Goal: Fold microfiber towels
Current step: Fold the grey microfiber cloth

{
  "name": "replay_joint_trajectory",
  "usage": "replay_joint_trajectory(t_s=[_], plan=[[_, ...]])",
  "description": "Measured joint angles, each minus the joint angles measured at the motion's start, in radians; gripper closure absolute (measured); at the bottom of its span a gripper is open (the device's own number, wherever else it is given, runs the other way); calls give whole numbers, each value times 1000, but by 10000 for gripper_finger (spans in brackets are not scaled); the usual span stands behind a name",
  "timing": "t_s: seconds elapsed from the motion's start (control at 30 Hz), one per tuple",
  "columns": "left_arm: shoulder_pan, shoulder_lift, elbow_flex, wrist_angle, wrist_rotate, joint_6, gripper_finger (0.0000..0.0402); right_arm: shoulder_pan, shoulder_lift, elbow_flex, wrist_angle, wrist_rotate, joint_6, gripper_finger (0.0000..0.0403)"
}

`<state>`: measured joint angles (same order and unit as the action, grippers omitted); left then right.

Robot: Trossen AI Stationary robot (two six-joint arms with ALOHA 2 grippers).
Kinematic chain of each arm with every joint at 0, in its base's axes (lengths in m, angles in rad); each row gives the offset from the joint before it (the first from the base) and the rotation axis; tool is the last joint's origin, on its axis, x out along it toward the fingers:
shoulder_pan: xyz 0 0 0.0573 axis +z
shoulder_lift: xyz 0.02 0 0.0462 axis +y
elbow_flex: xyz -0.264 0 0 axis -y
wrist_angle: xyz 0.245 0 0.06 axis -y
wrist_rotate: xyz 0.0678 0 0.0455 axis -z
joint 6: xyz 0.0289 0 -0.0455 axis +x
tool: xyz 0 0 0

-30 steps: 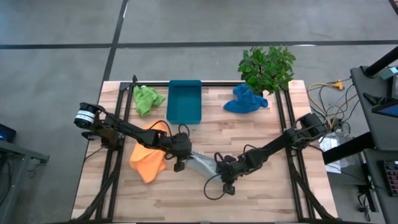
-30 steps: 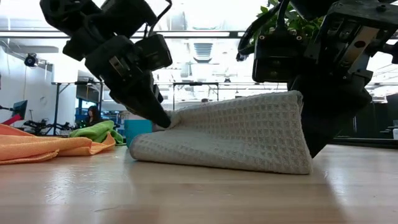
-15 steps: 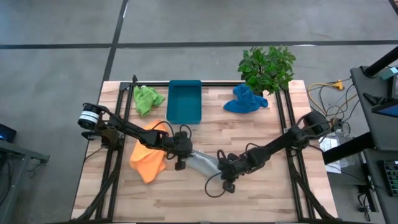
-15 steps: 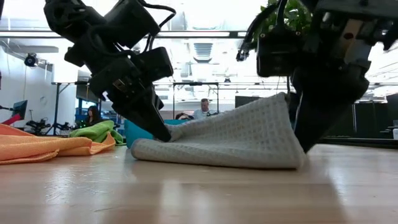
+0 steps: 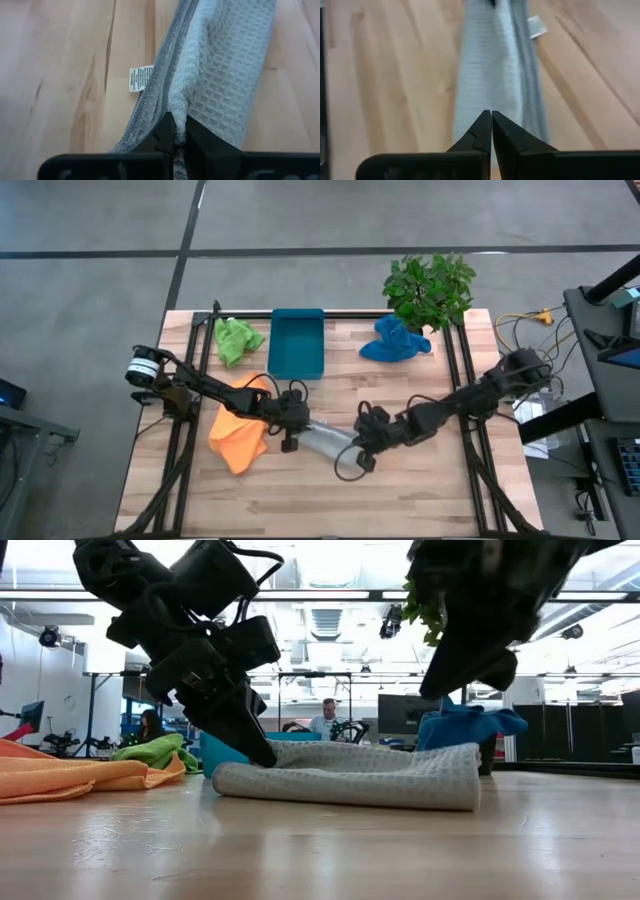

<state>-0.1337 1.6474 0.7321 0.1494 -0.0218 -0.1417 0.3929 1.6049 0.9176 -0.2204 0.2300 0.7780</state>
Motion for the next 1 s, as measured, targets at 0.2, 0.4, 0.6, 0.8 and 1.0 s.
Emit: replay_joint_trajectory(t_s=[0.2,0.4,0.6,0.8,1.0], plan=[[2,0,4,0,-15,1,401,-38,44,0,47,-85,-58,394],[2,-19,0,-3,-17,1,401,-48,74,4,51,-99,-75,394],[2,-47,-1,-11,-17,48,401,-68,79,4,34,-23,-41,394],[2,-48,-4,-39,-17,50,401,-104,79,4,-53,-19,0,394],[2,-48,-4,-40,-43,50,401,-110,79,2,-125,-28,8,394]])
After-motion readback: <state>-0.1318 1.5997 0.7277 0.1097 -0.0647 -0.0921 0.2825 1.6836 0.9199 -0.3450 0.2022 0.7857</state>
